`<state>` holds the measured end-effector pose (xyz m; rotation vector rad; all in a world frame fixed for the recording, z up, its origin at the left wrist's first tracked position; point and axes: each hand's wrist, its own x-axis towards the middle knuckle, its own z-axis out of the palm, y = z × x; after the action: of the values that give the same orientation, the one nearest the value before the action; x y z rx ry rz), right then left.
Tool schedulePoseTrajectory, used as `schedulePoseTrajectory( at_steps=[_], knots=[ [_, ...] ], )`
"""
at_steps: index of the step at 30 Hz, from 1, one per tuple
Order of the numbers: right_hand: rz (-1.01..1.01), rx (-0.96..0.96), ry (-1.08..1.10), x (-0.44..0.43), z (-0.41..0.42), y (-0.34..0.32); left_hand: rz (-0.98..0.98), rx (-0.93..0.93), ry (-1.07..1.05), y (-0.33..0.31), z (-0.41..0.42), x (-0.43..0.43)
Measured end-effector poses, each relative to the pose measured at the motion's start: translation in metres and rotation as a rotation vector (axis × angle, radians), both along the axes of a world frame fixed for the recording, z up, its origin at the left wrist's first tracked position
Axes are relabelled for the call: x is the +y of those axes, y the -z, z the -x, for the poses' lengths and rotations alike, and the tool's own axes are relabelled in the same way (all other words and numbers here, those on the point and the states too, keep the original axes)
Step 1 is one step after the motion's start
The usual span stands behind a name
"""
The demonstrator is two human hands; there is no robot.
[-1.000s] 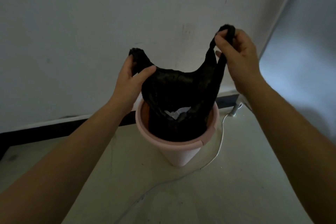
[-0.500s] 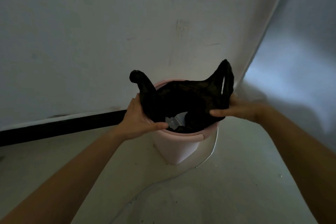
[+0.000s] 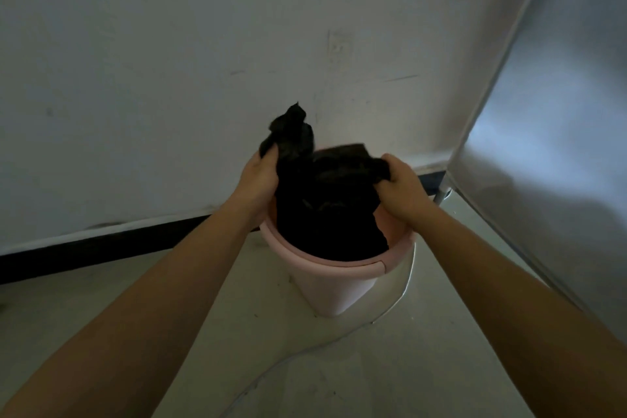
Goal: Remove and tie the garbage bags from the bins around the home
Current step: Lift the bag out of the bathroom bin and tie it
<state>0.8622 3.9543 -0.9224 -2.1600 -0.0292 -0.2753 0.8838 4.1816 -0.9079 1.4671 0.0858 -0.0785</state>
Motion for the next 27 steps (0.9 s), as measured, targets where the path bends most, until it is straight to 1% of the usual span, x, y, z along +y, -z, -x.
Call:
schedulePoseTrajectory(
  at_steps=[2,4,6,8,10,12,14,16,17,19,22,24,27],
  knots=[
    [-0.171,-0.042,0.106,0.006,-0.005,-0.01,0.219,0.051,-0.049,-0.013,-0.001,0.003],
    [-0.289,-0.096,0.166,0.012,-0.008,-0.027,0.354,0.053,-0.062,-0.029,-0.005,0.013],
    [-0.416,-0.129,0.182,0.02,-0.012,-0.051,0.439,0.01,-0.013,-0.052,-0.009,0.026],
    [-0.506,-0.141,0.169,0.031,-0.017,-0.084,0.438,-0.058,0.059,-0.08,-0.012,0.04],
    [-0.536,-0.146,0.104,0.049,-0.024,-0.126,0.34,-0.156,0.064,-0.115,-0.011,0.055],
    [-0.516,-0.202,0.005,0.074,-0.029,-0.173,0.16,-0.252,-0.02,-0.149,-0.006,0.072],
    [-0.521,-0.268,-0.11,0.104,-0.024,-0.221,-0.006,-0.343,-0.157,-0.181,0.0,0.092],
    [-0.506,-0.34,-0.184,0.129,-0.018,-0.26,-0.069,-0.43,-0.308,-0.209,0.002,0.115],
    [-0.481,-0.36,-0.188,0.14,-0.017,-0.274,-0.078,-0.471,-0.387,-0.224,0.005,0.127],
    [-0.443,-0.369,-0.178,0.161,-0.016,-0.293,-0.033,-0.536,-0.507,-0.25,0.01,0.152],
    [-0.481,-0.345,-0.162,0.196,-0.012,-0.303,0.092,-0.55,-0.569,-0.265,0.022,0.188],
    [-0.511,-0.282,-0.154,0.22,-0.008,-0.289,0.182,-0.524,-0.571,-0.257,0.036,0.204],
    [-0.504,-0.145,-0.1,0.255,0.0,-0.234,0.237,-0.478,-0.622,-0.212,0.057,0.226]
  ],
)
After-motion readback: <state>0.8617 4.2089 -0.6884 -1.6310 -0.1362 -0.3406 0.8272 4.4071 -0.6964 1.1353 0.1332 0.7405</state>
